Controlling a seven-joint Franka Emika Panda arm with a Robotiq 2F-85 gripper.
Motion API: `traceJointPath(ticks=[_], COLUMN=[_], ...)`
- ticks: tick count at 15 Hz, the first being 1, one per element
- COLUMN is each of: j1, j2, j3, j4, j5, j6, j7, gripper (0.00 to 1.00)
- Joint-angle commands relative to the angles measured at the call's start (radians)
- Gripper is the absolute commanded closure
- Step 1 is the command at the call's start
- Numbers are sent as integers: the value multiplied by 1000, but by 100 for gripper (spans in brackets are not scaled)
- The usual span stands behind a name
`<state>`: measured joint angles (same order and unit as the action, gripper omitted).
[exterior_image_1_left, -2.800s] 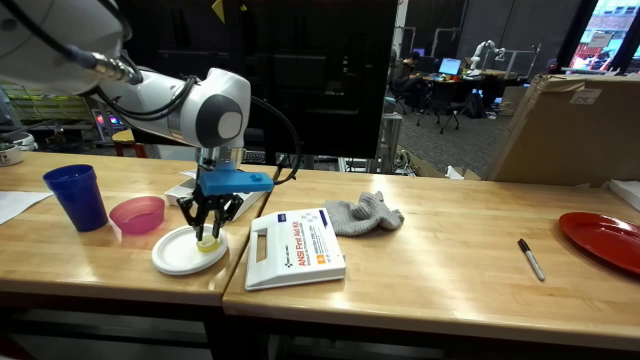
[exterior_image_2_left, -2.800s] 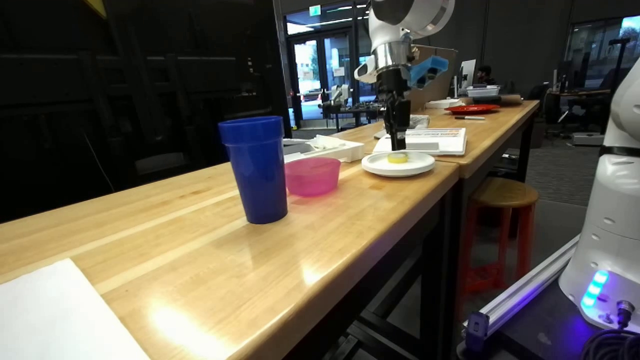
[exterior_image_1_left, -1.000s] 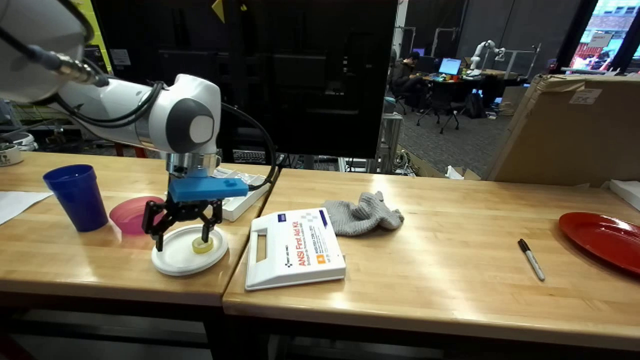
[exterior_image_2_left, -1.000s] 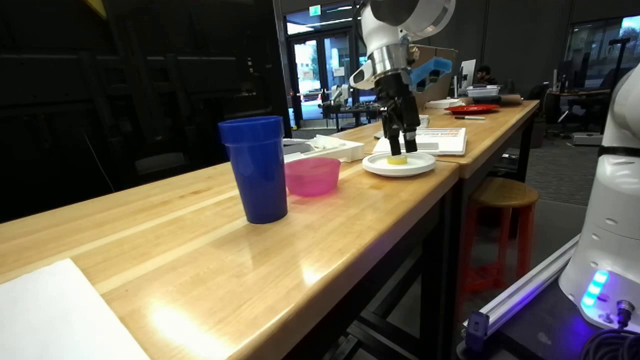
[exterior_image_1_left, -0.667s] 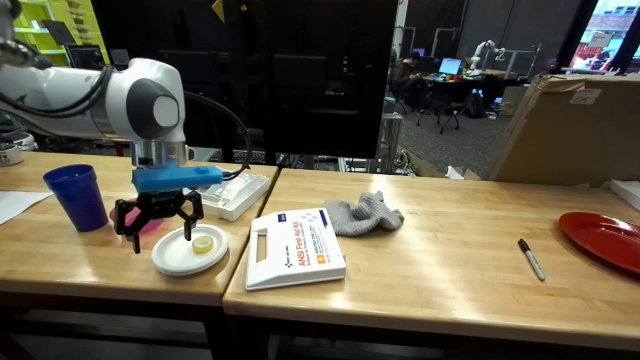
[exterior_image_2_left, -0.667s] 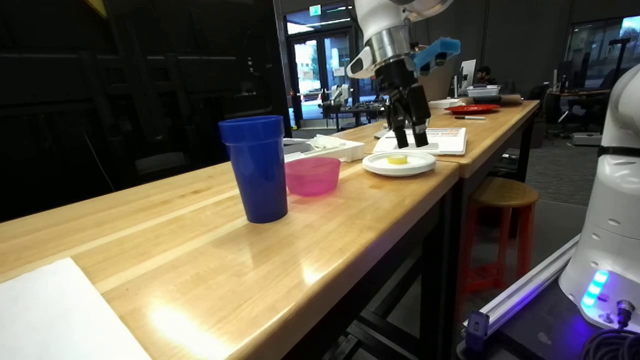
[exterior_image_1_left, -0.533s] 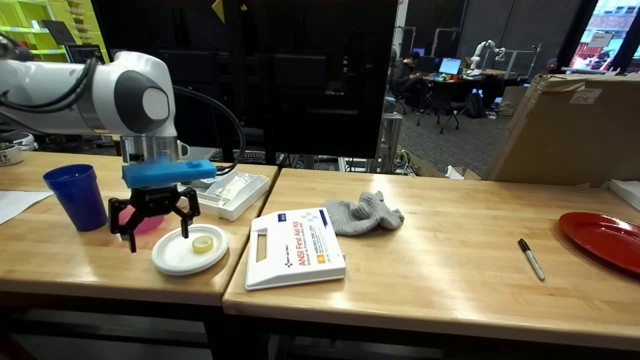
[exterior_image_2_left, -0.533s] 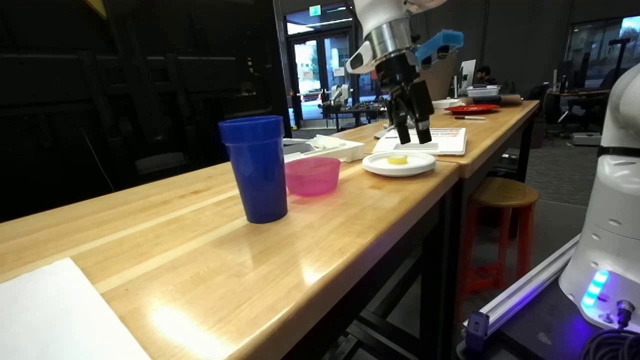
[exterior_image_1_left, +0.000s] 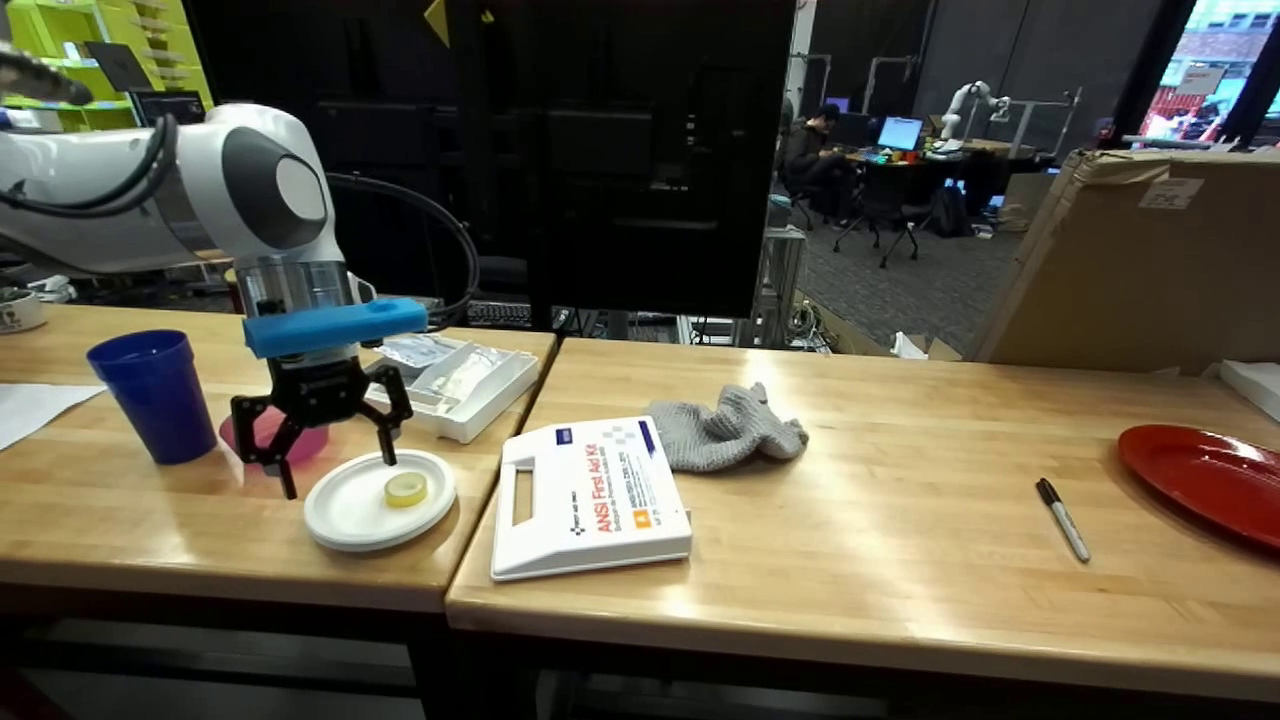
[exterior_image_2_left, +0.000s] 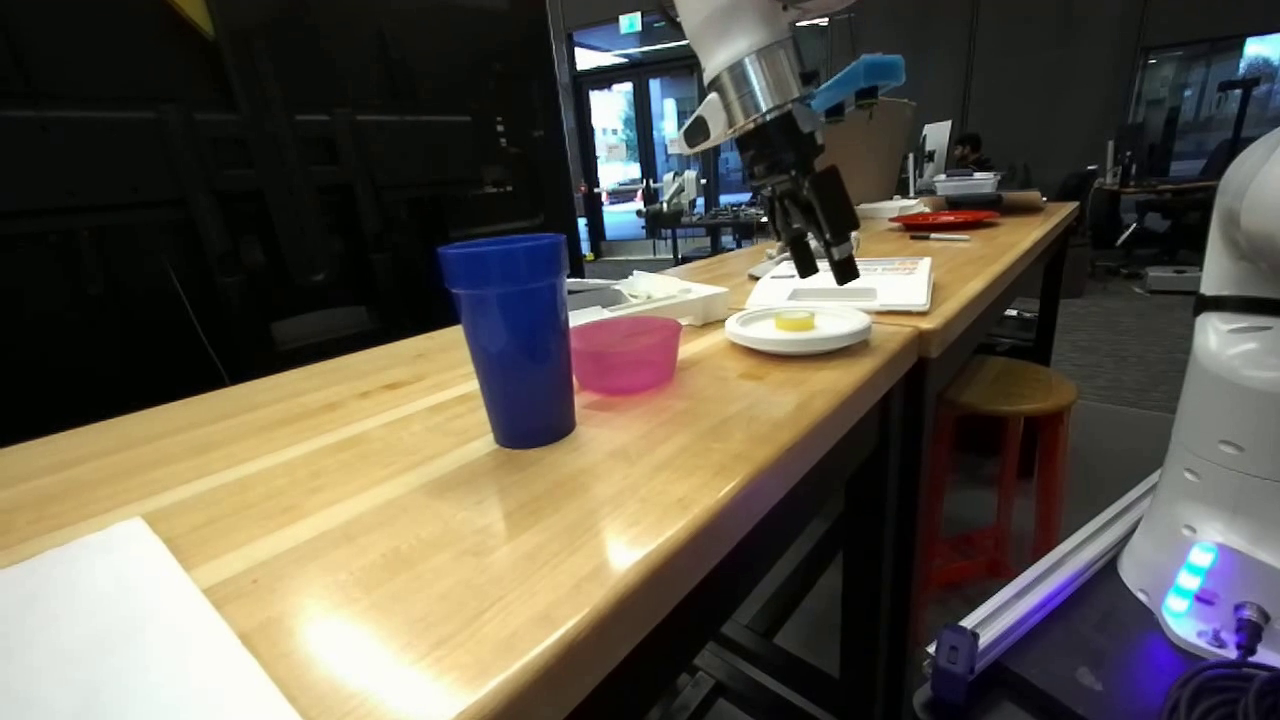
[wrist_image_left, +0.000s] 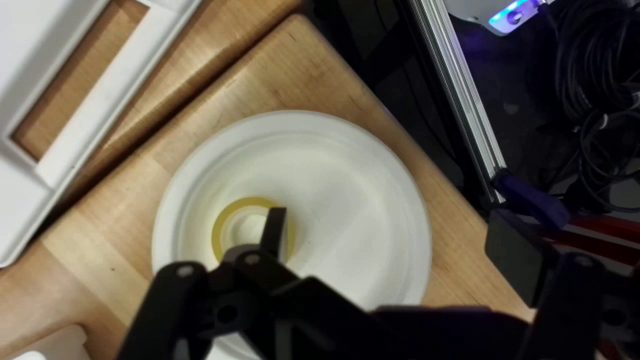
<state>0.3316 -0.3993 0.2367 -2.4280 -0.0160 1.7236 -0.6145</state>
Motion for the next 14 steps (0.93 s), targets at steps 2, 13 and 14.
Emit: traceJointPath(ticks=[2,13,14], j1=[3,4,6], j2=[100,174,185], j3=[2,12,15], j4=[89,134,138], j5=[-49,-22,-19], j6=[-49,-116,-114], j7=[46,130,132], gripper=[0,0,0])
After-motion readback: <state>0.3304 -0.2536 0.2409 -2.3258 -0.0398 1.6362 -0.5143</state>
